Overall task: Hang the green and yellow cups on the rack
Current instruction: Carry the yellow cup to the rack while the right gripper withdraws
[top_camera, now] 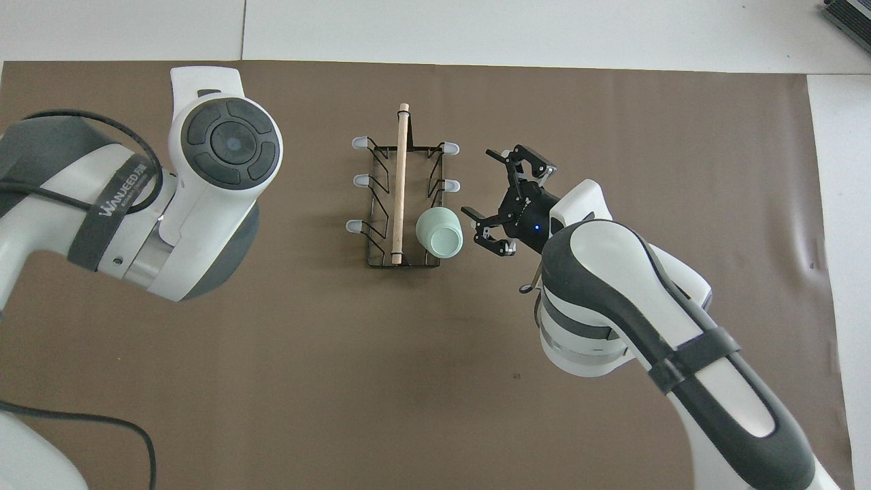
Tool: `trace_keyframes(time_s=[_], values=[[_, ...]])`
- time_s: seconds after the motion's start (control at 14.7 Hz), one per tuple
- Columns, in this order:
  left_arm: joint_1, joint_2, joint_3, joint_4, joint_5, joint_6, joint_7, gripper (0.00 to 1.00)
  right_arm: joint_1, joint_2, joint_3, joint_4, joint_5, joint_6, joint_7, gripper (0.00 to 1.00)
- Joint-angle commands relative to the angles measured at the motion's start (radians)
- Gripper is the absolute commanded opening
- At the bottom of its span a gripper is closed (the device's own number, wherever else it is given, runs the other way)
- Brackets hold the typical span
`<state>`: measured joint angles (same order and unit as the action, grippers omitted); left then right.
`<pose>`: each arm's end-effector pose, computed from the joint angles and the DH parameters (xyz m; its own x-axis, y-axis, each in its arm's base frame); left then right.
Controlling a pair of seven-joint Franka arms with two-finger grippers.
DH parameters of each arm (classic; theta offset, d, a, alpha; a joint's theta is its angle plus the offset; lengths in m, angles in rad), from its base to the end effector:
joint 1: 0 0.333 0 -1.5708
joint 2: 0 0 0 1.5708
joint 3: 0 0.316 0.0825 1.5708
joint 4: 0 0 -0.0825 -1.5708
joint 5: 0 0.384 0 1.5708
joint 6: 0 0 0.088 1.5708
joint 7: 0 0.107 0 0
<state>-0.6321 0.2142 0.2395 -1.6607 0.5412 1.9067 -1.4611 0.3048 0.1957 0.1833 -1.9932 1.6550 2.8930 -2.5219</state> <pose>0.5941 -0.2185 0.4991 0.5511 0.6445 0.5301 0.7873 -0.6121 -0.0743 0.5613 0.2266 0.3948 -0.1482 0.7291 0.6682 0.7952 -0.3139 0.5188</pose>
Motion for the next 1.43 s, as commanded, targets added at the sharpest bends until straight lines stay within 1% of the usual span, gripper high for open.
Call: trace_keyframes(time_s=[0.0,0.14,0.2,0.34,0.48,0.54,0.61,0.68,0.82,0.89,1.09,1.16,1.23,1.36], values=[[-0.080,-0.056,0.014,-0.060,0.080,-0.080,-0.108,0.00,-0.062,-0.005,0.004,-0.030,-0.141,-0.079,-0.014,1.00],[-0.106,-0.056,0.014,-0.062,0.094,-0.106,-0.146,0.00,-0.126,-0.007,0.001,-0.036,-0.310,-0.157,-0.011,1.00],[-0.129,-0.056,0.014,-0.070,0.115,-0.129,-0.186,0.00,-0.165,-0.010,-0.001,-0.035,-0.381,-0.225,0.001,1.00],[-0.173,-0.050,0.017,-0.071,0.124,-0.172,-0.235,0.00,-0.264,-0.012,-0.002,-0.018,-0.603,-0.386,0.070,1.00],[-0.225,-0.036,0.017,-0.064,0.137,-0.219,-0.315,0.00,-0.361,-0.007,-0.001,0.040,-0.807,-0.571,0.199,1.00],[-0.250,-0.015,0.021,-0.054,0.138,-0.233,-0.347,0.00,-0.399,-0.001,0.001,0.072,-0.895,-0.639,0.251,1.00],[-0.258,-0.009,0.020,-0.038,0.138,-0.268,-0.366,0.00,-0.424,-0.004,-0.001,0.079,-0.958,-0.682,0.290,1.00],[-0.261,0.003,0.018,-0.016,0.138,-0.293,-0.396,0.00,-0.446,-0.005,-0.001,0.080,-0.992,-0.713,0.311,1.00],[-0.294,0.048,0.023,0.012,0.140,-0.342,-0.436,0.00,-0.463,-0.012,-0.002,0.083,-1.024,-0.764,0.330,1.00],[-0.304,0.078,0.024,0.050,0.143,-0.379,-0.441,0.00,-0.463,-0.024,-0.007,0.085,-1.078,-0.779,0.368,1.00],[-0.308,0.235,0.024,0.255,0.157,-0.477,-0.446,0.00,-0.452,-0.096,-0.001,0.117,-1.347,-0.880,0.628,1.00],[-0.308,0.261,0.023,0.281,0.167,-0.489,-0.446,0.00,-0.446,-0.119,0.001,0.126,-1.403,-0.915,0.693,1.00],[-0.308,0.275,0.020,0.286,0.205,-0.489,-0.446,0.00,-0.444,-0.143,0.002,0.126,-1.434,-0.955,0.757,1.00],[-0.307,0.289,0.015,0.285,0.261,-0.489,-0.449,0.00,-0.443,-0.177,0.002,0.126,-1.471,-1.008,0.859,1.00]])
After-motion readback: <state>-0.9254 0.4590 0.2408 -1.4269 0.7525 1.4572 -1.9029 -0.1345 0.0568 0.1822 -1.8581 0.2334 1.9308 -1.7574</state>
